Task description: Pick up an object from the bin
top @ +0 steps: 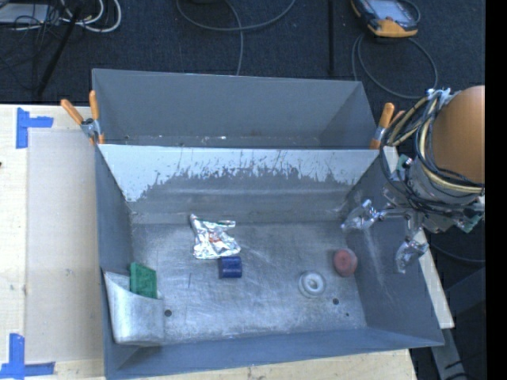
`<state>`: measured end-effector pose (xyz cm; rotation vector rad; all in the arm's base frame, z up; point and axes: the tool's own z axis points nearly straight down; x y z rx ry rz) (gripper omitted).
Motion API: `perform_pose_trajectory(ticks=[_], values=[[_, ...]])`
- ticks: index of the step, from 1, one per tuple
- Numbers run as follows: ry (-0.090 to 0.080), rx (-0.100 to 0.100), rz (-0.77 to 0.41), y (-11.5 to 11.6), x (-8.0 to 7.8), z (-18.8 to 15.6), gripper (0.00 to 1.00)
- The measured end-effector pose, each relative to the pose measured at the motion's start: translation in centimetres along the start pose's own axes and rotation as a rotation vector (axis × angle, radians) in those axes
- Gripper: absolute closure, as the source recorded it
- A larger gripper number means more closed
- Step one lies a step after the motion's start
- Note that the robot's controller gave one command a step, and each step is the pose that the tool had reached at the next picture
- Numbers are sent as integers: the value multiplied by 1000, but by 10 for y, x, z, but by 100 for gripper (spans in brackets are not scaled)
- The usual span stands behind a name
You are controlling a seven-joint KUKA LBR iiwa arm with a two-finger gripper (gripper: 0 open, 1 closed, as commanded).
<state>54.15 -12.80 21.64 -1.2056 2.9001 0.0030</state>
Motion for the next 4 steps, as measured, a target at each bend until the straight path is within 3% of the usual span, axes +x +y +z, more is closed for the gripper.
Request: perform_pose_trajectory(ticks=[1,2,3,4], values=[[3,-7,-365,37,2,140,0],[-5,-8,-164,-25,-33,142,0],[-10,6,-161,-29,-33,141,100],[-3,7,-126,-41,-31,-8,100]])
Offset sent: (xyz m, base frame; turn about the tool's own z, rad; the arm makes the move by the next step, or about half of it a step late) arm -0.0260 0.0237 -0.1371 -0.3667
